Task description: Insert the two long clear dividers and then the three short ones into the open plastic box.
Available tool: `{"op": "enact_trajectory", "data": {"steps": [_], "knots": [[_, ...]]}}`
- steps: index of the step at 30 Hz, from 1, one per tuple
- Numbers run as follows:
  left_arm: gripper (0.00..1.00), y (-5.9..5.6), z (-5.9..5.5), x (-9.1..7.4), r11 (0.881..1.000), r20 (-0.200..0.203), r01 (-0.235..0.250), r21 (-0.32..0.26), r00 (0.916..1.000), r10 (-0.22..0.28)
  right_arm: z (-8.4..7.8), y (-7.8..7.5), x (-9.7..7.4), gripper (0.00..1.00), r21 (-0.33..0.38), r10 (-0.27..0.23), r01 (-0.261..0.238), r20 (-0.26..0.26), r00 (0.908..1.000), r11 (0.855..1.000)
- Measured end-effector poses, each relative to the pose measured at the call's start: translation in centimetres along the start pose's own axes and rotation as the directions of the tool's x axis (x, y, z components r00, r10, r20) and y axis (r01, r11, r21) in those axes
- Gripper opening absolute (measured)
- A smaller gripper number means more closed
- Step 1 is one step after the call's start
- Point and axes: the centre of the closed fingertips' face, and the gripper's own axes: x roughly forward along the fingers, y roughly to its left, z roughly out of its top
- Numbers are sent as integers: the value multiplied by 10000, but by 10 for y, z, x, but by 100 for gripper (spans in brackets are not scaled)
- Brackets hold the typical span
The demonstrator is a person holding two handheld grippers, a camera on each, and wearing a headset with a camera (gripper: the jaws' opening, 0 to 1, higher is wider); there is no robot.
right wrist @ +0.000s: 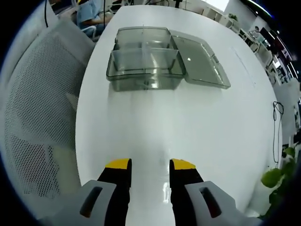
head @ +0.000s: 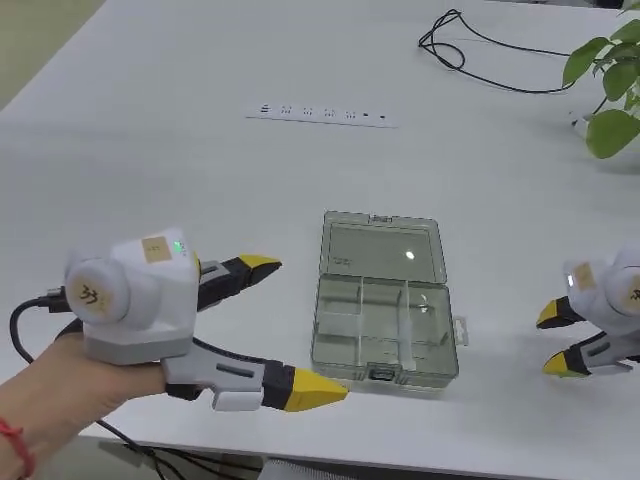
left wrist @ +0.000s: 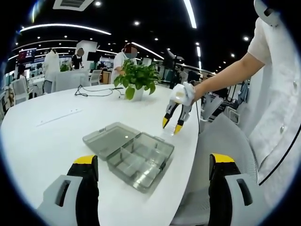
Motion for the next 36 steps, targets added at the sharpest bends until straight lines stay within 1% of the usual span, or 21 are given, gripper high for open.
{"op": "enact_trajectory", "data": {"steps": [5, 9, 11, 14, 17, 19, 20, 21, 23, 24, 25, 26, 27, 28, 29, 31, 32, 33, 34, 35, 36], "knots": [[100, -2, 4, 5, 9999, -85, 101, 79, 9999, -101, 15, 1, -16, 33, -100, -344, 347, 339, 9988, 9993], [97, -2, 7, 9, 9999, -241, 133, 30, 9996, -133, 25, -1, -27, 33, -341, -690, 706, 457, 9966, 9969], [97, -2, 10, 11, 9999, -275, 156, -14, 9995, -156, 33, 1, -34, 33, -488, -845, 873, 565, 9948, 9950], [95, -3, 14, 15, 9998, -277, 198, -95, 9994, -200, 42, 4, -41, 33, -630, -945, 989, 688, 9931, 9931], [93, -4, 16, 21, 9989, -326, 264, -380, 9991, -277, 54, 7, -49, 33, -701, -1123, 1180, 807, 9904, 9905], [89, -5, 18, 24, 9979, -310, 321, -554, 9989, -339, 62, 8, -54, 33, -658, -1221, 1286, 953, 9879, 9895], [88, -7, 18, 26, 9957, -377, 346, -861, 9986, -380, 60, 8, -50, 33, -625, -1252, 1319, 1009, 9870, 9893], [86, -7, 18, 29, 9922, -393, 375, -1190, 9983, -424, 62, 8, -51, 33, -612, -1319, 1390, 1072, 9854, 9884], [82, -7, 21, 32, 9898, -295, 355, -1381, 9988, -399, 71, 11, -56, 33, -604, -1405, 1482, 1158, 9833, 9871], [80, -8, 24, 34, 9867, -190, 408, -1574, 9988, -443, 75, 12, -58, 33, -611, -1444, 1525, 1191, 9823, 9864], [80, -11, 26, 36, 9795, -52, 527, -1945, 9985, -548, 80, 13, -60, 33, -614, -1494, 1578, 1232, 9811, 9856], [78, -11, 27, 38, 9699, -56, 502, -2382, 9986, -531, 83, 14, -62, 33, -627, -1524, 1614, 1280, 9800, 9849], [77, -13, 30, 39, 9655, 26, 566, -2542, 9983, -578, 89, 16, -64, 33, -627, -1560, 1656, 1351, 9785, 9842], [75, -13, 31, 41, 9654, 68, 599, -2539, 9982, -602, 91, 17, -65, 33, -625, -1576, 1674, 1380, 9778, 9839], [72, -13, 32, 43, 9621, 27, 543, -2674, 9984, -556, 95, 18, -66, 33, -626, -1599, 1703, 1443, 9765, 9834], [69, -16, 34, 47, 9552, 72, 678, -2881, 9976, -686, 104, 21, -69, 33, -655, -1623, 1745, 1592, 9738, 9825], [68, -17, 34, 48, 9506, 21, 665, -3033, 9976, -691, 108, 22, -70, 33, -670, -1645, 1774, 1642, 9726, 9818], [67, -18, 33, 50, 9427, -59, 630, -3277, 9976, -688, 113, 24, -72, 33, -673, -1657, 1793, 1709, 9712, 9815], [66, -19, 35, 53, 9420, 42, 722, -3278, 9972, -749, 117, 25, -73, 33, -660, -1666, 1805, 1766, 9701, 9814], [63, -21, 36, 54, 9393, 48, 747, -3350, 9970, -776, 120, 26, -73, 33, -653, -1679, 1823, 1822, 9688, 9811], [61, -23, 36, 56, 9260, 44, 798, -3689, 9964, -841, 125, 27, -75, 33, -628, -1703, 1853, 1917, 9666, 9807]]}}
